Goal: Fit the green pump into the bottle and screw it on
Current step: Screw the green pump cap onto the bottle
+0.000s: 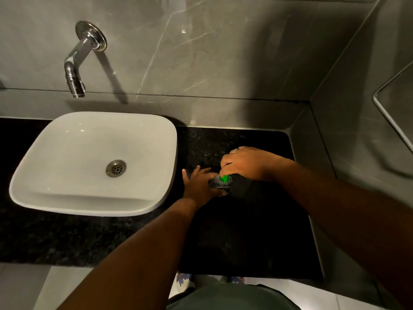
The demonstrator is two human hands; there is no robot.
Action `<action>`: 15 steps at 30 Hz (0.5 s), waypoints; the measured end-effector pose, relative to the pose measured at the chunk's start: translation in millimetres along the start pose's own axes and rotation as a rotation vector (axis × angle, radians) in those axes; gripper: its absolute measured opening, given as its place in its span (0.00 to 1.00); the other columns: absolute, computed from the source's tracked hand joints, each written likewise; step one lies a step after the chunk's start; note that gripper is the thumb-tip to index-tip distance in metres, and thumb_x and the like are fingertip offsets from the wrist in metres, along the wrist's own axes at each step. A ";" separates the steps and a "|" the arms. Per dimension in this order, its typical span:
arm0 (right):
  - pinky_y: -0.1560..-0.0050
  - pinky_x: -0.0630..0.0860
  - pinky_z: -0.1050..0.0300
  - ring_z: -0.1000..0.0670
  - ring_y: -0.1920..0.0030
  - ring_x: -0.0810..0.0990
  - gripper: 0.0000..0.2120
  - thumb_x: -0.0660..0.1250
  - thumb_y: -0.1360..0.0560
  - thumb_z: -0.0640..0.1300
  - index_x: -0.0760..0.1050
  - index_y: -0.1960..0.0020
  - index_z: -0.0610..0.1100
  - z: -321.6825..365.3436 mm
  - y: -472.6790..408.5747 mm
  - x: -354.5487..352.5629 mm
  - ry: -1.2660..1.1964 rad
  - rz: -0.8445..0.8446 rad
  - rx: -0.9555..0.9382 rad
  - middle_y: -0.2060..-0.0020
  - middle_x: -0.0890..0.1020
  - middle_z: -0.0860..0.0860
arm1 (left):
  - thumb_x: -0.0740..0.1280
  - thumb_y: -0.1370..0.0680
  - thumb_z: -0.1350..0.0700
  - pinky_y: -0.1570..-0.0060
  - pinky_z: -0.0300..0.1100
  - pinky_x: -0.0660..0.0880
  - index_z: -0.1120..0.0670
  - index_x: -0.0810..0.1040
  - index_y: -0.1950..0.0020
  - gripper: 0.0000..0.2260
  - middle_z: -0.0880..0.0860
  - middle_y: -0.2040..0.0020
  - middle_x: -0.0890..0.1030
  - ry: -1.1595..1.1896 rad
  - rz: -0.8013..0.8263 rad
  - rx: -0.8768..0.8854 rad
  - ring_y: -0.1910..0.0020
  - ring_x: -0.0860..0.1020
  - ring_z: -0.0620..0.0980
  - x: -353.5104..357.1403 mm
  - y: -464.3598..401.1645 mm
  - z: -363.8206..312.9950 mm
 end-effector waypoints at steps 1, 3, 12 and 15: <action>0.44 0.67 0.53 0.46 0.43 0.74 0.14 0.57 0.21 0.44 0.73 0.37 0.53 0.8 0.2 -0.8 0.003 -0.003 -0.007 0.39 0.75 0.50 | 0.71 0.40 0.34 0.34 0.61 0.30 0.35 0.76 0.50 0.20 0.48 0.31 0.71 -0.007 0.002 0.006 0.26 0.54 0.53 0.7 0.3 -1.0; 0.43 0.69 0.51 0.46 0.43 0.74 0.14 0.57 0.21 0.46 0.73 0.37 0.53 2.9 0.7 -3.3 0.008 0.000 -0.019 0.39 0.76 0.50 | 0.70 0.40 0.34 0.34 0.61 0.29 0.36 0.76 0.48 0.22 0.47 0.30 0.71 -0.010 0.007 0.007 0.25 0.54 0.53 1.4 1.2 -2.1; 0.41 0.69 0.49 0.46 0.42 0.75 0.14 0.55 0.21 0.50 0.74 0.39 0.53 6.5 2.3 -6.9 0.084 0.002 -0.048 0.40 0.76 0.51 | 0.72 0.37 0.39 0.35 0.60 0.27 0.38 0.77 0.49 0.17 0.44 0.35 0.75 0.018 0.014 0.010 0.26 0.54 0.53 -1.7 5.7 -9.0; 0.41 0.70 0.47 0.46 0.41 0.74 0.15 0.54 0.21 0.51 0.73 0.39 0.54 7.4 0.1 -4.4 0.121 -0.015 -0.063 0.39 0.76 0.52 | 0.72 0.37 0.40 0.35 0.59 0.28 0.39 0.77 0.50 0.16 0.45 0.36 0.76 0.024 0.015 0.007 0.26 0.55 0.53 -3.1 7.5 -11.6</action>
Point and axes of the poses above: each hand's wrist, its own y-axis away from the middle knuckle, its own x-axis out of the palm, z = x × y, the point moved 9 cm from there along -y, towards the middle knuckle
